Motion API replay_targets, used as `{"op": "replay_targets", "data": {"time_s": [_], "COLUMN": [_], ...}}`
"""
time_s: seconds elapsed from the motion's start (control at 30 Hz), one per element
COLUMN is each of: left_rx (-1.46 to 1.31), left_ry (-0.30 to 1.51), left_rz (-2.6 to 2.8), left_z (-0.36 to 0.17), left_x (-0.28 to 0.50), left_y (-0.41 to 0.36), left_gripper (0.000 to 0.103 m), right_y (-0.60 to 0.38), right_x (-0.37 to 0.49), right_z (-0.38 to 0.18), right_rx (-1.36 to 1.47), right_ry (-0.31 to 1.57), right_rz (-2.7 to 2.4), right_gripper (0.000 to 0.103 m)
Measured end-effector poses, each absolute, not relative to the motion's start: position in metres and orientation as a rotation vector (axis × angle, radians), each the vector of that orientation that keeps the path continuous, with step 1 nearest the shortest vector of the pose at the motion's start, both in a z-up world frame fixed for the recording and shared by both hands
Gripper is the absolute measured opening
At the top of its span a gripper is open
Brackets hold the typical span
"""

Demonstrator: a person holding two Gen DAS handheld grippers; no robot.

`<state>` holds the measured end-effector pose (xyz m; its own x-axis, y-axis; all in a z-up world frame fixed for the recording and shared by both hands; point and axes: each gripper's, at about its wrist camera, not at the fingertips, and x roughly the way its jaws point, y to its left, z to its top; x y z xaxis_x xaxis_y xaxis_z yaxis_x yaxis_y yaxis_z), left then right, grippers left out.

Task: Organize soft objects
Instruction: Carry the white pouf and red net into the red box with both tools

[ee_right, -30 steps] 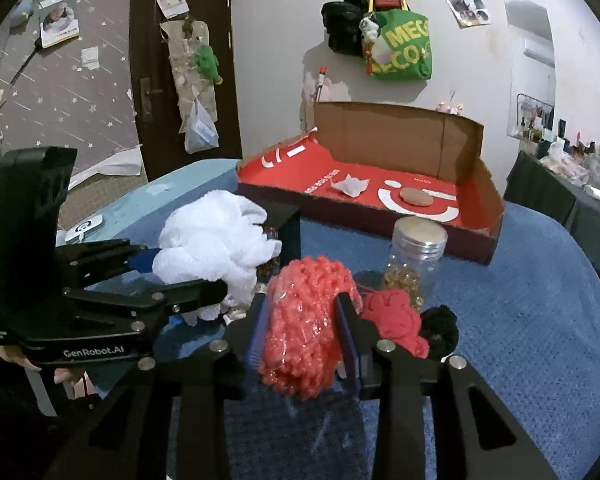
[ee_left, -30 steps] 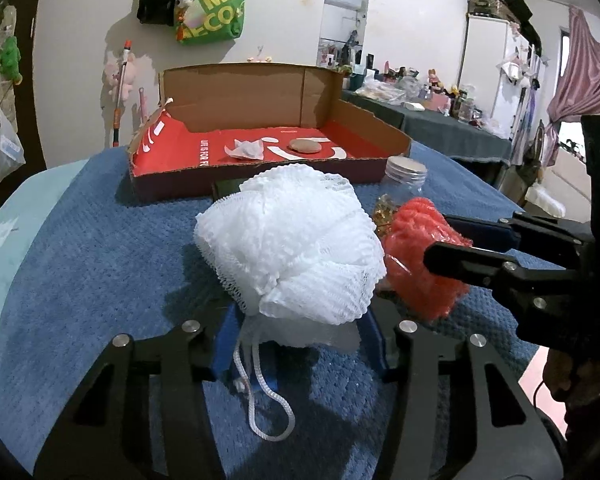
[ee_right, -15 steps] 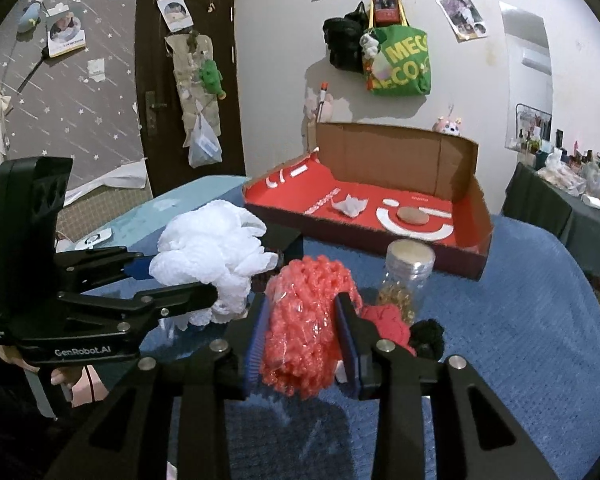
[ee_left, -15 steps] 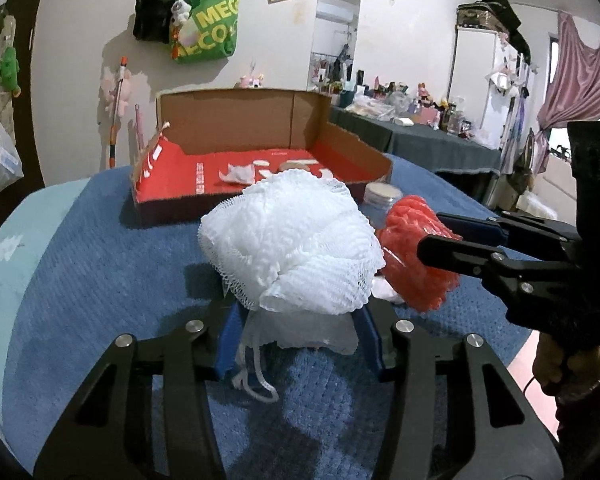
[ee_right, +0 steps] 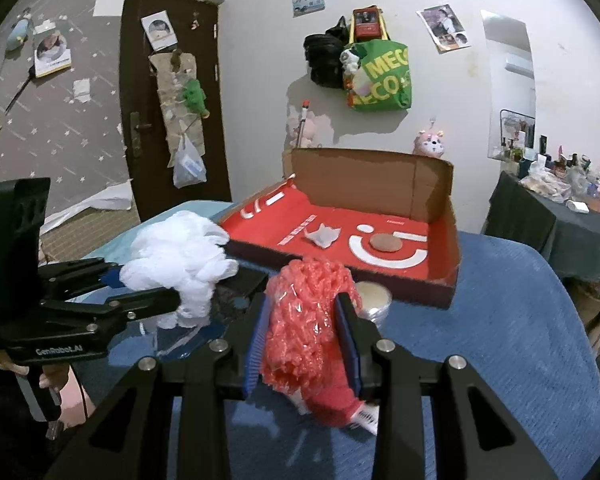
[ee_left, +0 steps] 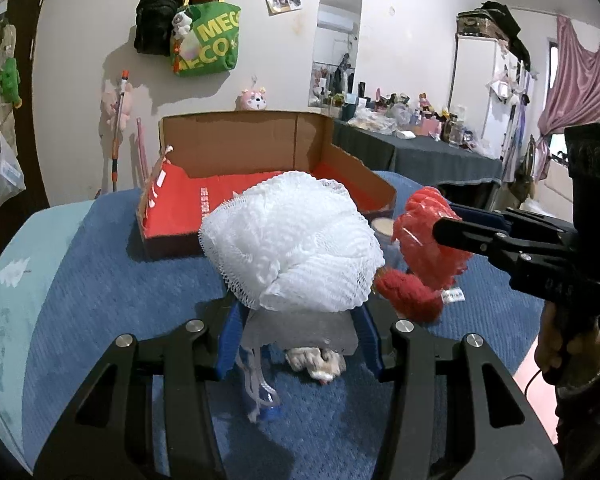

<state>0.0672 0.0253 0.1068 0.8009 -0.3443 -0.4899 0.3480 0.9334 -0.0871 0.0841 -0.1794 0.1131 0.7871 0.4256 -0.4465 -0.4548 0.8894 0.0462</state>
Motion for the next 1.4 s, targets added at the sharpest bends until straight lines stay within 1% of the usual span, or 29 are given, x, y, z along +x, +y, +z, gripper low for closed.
{"op": "replay_targets", "data": {"time_s": [0.23,0.47,1.13,1.4], "left_rx": [0.008,-0.010,-0.001,0.042], "left_ry": [0.528,0.563,0.684,0.745], "left_rz": [-0.375,-0.391,-0.436,-0.463], "left_z": [0.121,0.124,0.124,0.123], "left_x": [0.090,0.115,0.197,0.243], "left_y": [0.026,0.025,0.026,0.014], "left_gripper": [0.047,0.047,0.047,0.047], "right_y": [-0.189,-0.196,-0.198,-0.193], "right_x": [0.105,0.132,0.202,0.252], "right_z": [0.127,0.134,0.130,0.129], "right_rx": [-0.055,-0.047,-0.047,-0.061], "right_ry": [0.462,0.477,0.561,0.622], "right_rz": [0.458,0.449,0.450,0.453], "right_gripper": [0.036,0.036,0.036,0.036]}}
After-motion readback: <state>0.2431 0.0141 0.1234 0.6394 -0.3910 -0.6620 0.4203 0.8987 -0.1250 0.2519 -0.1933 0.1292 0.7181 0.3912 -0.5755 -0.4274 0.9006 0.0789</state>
